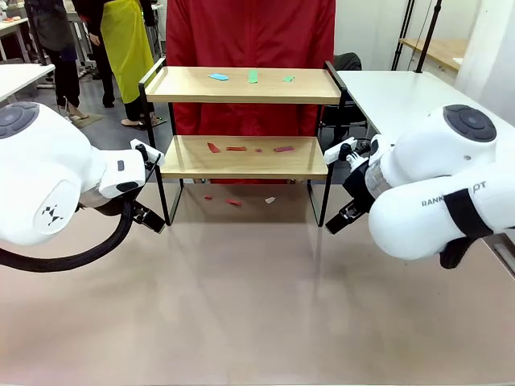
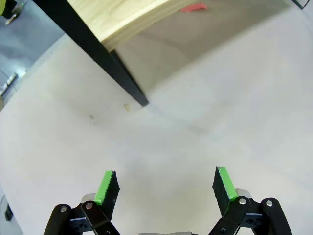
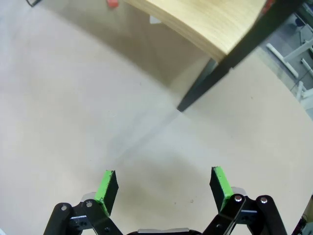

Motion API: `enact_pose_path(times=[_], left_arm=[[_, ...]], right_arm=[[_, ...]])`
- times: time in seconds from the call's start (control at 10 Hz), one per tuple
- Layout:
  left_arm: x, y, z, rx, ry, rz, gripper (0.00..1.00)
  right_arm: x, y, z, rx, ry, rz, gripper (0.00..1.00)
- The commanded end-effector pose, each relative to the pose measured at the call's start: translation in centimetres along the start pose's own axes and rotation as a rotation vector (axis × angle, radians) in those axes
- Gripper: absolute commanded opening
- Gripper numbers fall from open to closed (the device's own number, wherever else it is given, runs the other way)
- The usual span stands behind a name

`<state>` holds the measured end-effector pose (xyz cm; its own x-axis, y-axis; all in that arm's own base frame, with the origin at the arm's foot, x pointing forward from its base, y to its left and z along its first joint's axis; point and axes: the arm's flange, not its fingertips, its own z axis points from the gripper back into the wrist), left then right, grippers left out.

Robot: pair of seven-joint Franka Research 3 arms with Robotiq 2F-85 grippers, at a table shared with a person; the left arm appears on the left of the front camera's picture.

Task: Clean the shelf.
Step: Pick up the Duster handed by the human.

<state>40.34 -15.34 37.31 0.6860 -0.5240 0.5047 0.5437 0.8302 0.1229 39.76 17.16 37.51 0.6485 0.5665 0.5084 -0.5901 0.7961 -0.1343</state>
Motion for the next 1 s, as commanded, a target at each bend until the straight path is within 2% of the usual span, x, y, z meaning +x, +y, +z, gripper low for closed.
enact_pose_path(times=[0.0,0.2,0.4,0.6,0.7,0.9], left_arm=[[1.6,1.2,2.8,-0.054,-0.033,0.012,1.00],[3.6,4.6,7.6,-0.115,-0.092,0.019,1.00],[3.8,8.7,11.3,-0.200,-0.148,-0.003,1.00],[3.0,13.1,13.3,-0.313,-0.196,-0.081,1.00],[2.0,15.6,14.0,-0.450,-0.248,-0.174,1.00],[-0.5,20.7,13.4,-0.582,-0.350,-0.270,1.00]], right_arm=[[3.6,-3.0,2.7,0.079,-0.043,-0.001,1.00],[5.8,-7.3,7.3,0.129,-0.104,-0.031,1.00],[5.3,-12.1,10.7,0.192,-0.165,-0.050,1.00],[3.5,-17.2,13.4,0.329,-0.271,0.052,1.00],[2.1,-19.9,14.2,0.385,-0.335,0.097,1.00],[-1.6,-24.9,13.8,0.390,-0.436,0.125,1.00]])
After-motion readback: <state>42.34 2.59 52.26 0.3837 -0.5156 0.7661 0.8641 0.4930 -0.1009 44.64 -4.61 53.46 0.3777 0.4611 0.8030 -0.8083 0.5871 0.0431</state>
